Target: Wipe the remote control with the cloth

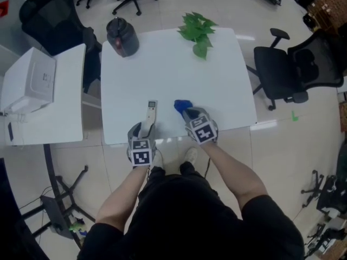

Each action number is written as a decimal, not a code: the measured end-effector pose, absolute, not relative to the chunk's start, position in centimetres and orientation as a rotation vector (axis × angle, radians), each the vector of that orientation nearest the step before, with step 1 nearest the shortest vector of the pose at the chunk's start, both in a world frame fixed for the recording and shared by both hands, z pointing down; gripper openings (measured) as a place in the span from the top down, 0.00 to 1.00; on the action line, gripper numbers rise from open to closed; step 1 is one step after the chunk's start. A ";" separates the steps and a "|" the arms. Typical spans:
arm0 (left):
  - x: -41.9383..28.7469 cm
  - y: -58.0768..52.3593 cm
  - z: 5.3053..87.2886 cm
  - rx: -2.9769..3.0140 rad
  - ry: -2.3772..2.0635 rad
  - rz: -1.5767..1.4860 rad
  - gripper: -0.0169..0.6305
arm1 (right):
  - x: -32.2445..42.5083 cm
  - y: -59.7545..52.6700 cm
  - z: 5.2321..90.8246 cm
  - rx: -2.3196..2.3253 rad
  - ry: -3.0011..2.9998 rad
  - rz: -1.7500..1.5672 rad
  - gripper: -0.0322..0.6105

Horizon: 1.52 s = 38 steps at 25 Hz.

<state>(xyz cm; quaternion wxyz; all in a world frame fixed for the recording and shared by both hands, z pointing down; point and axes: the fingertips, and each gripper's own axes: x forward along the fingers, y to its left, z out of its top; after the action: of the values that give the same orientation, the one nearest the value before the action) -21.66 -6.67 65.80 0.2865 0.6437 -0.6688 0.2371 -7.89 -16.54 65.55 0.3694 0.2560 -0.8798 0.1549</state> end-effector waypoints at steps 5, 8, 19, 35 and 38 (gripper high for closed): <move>-22.3 -5.8 65.2 1.731 -1.787 0.618 0.63 | -8.9 -16.5 67.8 0.642 -2.191 0.343 0.91; -22.7 -5.5 64.8 1.741 -1.785 0.609 0.63 | -8.9 -16.4 68.5 0.670 -2.163 0.303 0.89; -23.1 -6.5 57.6 1.981 -1.732 0.435 0.63 | -7.6 -13.9 59.8 0.833 -2.281 0.285 0.73; -16.0 -2.4 44.4 2.530 -1.448 0.371 0.88 | -6.6 -4.0 42.3 0.978 -2.613 0.222 0.85; -14.2 -1.5 43.4 2.501 -1.489 0.349 0.94 | -6.3 -2.7 41.3 0.896 -2.661 0.197 0.86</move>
<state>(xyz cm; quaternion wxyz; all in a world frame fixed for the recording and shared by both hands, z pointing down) -14.24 -1.46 43.37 0.1048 0.8484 -0.5051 0.1184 -6.26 -2.67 41.33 0.1629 0.3142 -0.9327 0.0690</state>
